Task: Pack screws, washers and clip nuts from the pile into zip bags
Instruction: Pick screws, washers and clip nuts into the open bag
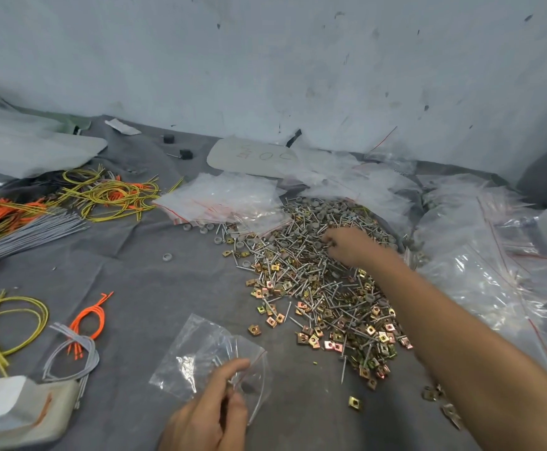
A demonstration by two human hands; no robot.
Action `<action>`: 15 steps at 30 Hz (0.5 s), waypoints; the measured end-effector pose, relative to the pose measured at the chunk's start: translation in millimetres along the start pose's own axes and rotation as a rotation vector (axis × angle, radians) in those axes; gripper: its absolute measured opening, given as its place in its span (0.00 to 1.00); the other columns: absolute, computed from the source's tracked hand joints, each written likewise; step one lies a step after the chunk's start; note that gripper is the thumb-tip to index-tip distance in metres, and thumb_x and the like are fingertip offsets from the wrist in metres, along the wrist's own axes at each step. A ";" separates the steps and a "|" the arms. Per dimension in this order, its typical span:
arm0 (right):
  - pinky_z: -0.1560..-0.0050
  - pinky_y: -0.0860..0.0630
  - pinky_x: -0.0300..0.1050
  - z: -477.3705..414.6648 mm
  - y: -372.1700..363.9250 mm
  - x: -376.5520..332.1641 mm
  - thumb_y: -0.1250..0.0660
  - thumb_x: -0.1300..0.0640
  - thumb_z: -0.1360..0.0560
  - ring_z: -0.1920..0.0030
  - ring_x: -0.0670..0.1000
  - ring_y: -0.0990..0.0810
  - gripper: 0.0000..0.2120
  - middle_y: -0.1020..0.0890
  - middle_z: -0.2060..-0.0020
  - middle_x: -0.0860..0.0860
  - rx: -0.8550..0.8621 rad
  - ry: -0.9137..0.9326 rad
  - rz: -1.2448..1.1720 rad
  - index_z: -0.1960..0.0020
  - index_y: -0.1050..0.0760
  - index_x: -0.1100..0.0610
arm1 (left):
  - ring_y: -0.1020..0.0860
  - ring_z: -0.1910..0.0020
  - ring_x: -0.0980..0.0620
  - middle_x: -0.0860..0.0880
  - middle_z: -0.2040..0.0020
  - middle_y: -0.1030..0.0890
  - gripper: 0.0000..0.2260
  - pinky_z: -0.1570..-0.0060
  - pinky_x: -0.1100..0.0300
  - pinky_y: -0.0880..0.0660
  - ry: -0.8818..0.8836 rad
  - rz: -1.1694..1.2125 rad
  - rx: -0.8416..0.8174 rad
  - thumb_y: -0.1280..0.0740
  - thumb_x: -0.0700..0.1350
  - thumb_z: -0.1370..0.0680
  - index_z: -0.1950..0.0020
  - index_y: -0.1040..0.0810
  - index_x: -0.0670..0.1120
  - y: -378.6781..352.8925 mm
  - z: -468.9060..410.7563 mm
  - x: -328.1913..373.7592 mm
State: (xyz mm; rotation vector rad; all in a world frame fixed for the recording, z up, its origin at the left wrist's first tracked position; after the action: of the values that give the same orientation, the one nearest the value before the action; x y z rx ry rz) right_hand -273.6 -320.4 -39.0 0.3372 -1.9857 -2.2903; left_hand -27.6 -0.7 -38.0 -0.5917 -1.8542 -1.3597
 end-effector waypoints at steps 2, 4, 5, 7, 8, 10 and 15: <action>0.48 0.25 0.47 4.0 1.8 -5.1 0.36 0.59 0.20 0.46 0.55 0.21 0.14 0.18 0.42 0.53 0.042 0.016 0.019 0.35 0.24 0.54 | 0.26 0.75 0.58 0.59 0.70 0.22 0.23 0.69 0.60 0.22 -0.001 -0.013 -0.017 0.32 0.42 0.26 0.44 0.27 0.72 -2.0 -0.2 -0.5; 0.54 0.27 0.45 8.4 5.5 -7.4 0.34 0.59 0.21 0.52 0.54 0.21 0.08 0.17 0.47 0.53 0.119 0.008 0.011 0.43 0.22 0.55 | 0.25 0.74 0.58 0.60 0.69 0.22 0.27 0.68 0.61 0.22 0.002 -0.032 -0.043 0.29 0.39 0.27 0.44 0.27 0.72 -4.1 -0.1 -2.6; 0.56 0.29 0.45 10.9 6.4 -6.6 0.34 0.59 0.22 0.55 0.52 0.22 0.05 0.17 0.50 0.53 0.151 -0.002 0.001 0.47 0.22 0.55 | 0.25 0.74 0.59 0.60 0.69 0.22 0.28 0.69 0.61 0.23 -0.002 -0.039 -0.055 0.29 0.38 0.27 0.44 0.27 0.72 -5.6 0.0 -3.0; 0.58 0.30 0.43 16.2 8.8 -5.7 0.33 0.60 0.22 0.57 0.49 0.23 0.02 0.17 0.54 0.51 0.183 -0.012 -0.042 0.51 0.22 0.54 | 0.25 0.73 0.59 0.61 0.68 0.22 0.28 0.68 0.62 0.23 -0.008 -0.038 -0.069 0.29 0.39 0.27 0.43 0.29 0.72 -6.4 -0.2 -3.0; 0.58 0.29 0.43 19.1 9.3 -5.9 0.32 0.60 0.23 0.57 0.48 0.22 0.02 0.17 0.54 0.50 0.180 -0.011 -0.073 0.52 0.22 0.54 | 0.25 0.72 0.59 0.61 0.67 0.22 0.27 0.67 0.62 0.23 -0.002 -0.032 -0.074 0.29 0.40 0.26 0.43 0.29 0.73 -6.5 -0.3 -3.6; 0.57 0.24 0.43 27.0 13.6 -4.4 0.30 0.60 0.24 0.58 0.46 0.22 0.03 0.18 0.56 0.48 0.183 -0.015 -0.164 0.53 0.21 0.53 | 0.23 0.69 0.59 0.61 0.66 0.21 0.26 0.64 0.61 0.22 0.016 -0.020 -0.096 0.32 0.42 0.25 0.42 0.32 0.74 -7.9 -0.4 -4.3; 0.61 0.21 0.43 60.7 22.0 6.1 0.31 0.58 0.23 0.58 0.47 0.18 0.03 0.17 0.56 0.46 0.205 -0.057 -0.542 0.52 0.19 0.51 | 0.21 0.67 0.57 0.58 0.66 0.20 0.20 0.61 0.55 0.21 0.042 0.000 -0.122 0.34 0.43 0.23 0.45 0.26 0.71 -8.9 0.5 -4.3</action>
State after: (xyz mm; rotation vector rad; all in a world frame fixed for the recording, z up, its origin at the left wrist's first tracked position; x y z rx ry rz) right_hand -294.9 -266.5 -10.0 0.9410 -2.3999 -2.3909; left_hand -31.6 -2.9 -46.8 -0.6199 -1.7472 -1.4822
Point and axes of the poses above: each hand's wrist, its own z-axis away from the middle knuckle, its own y-axis out of the back of the hand, x = y × z, the point moved 10 cm from there along -z, towards the middle knuckle
